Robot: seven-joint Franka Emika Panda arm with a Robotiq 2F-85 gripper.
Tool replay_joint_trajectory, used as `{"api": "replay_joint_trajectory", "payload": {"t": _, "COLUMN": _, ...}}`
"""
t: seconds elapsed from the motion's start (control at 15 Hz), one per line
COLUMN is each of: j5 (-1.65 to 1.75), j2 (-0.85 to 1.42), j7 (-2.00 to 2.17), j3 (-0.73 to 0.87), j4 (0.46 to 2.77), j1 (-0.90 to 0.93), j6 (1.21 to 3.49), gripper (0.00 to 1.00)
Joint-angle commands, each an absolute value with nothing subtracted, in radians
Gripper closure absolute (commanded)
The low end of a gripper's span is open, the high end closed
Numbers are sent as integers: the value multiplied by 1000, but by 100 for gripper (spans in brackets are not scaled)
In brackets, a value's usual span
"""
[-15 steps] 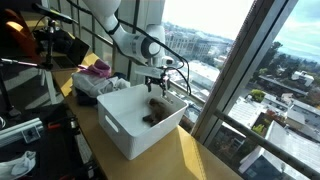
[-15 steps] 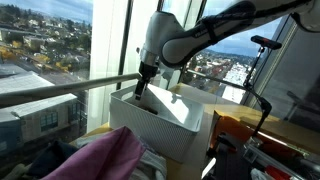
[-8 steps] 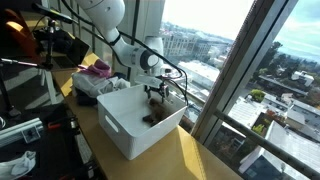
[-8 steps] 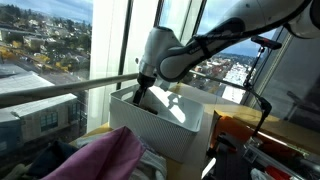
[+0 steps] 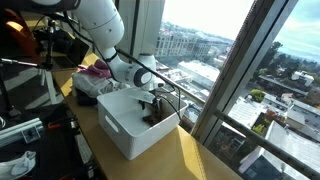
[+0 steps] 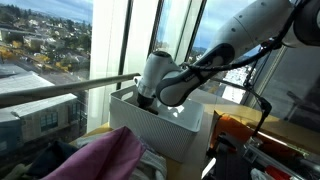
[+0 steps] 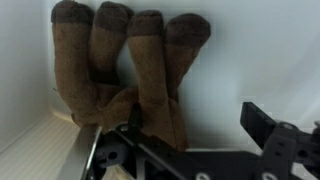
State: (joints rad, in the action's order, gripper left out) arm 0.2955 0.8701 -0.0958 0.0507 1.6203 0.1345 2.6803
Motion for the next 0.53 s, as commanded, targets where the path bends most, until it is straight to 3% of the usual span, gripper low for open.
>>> {"api": "replay_joint_trajectory", "payload": {"t": 0.0, "j5": 326, "j2": 882, "j7": -70, "j3": 103, "j4": 1626, "j1": 168, "j6": 2719, "gripper": 0}}
{"api": "replay_joint_trajectory", "payload": {"t": 0.07, "j5": 325, "j2": 881, "j7": -69, "j3": 109, "j4": 1626, "j1": 171, "j6": 2715, "gripper": 1}}
{"api": "replay_joint_trajectory", "payload": {"t": 0.13, "j5": 325, "j2": 878, "j7": -65, "j3": 115, "j4": 1629, "j1": 176, "j6": 2709, "gripper": 26}}
{"api": "replay_joint_trajectory", "payload": {"t": 0.2, "j5": 326, "j2": 872, "j7": -63, "j3": 118, "j4": 1639, "j1": 180, "j6": 2709, "gripper": 26}}
{"api": "replay_joint_trajectory", "payload": {"t": 0.47, "j5": 318, "j2": 838, "j7": -55, "j3": 113, "j4": 1689, "j1": 186, "j6": 2714, "gripper": 57}}
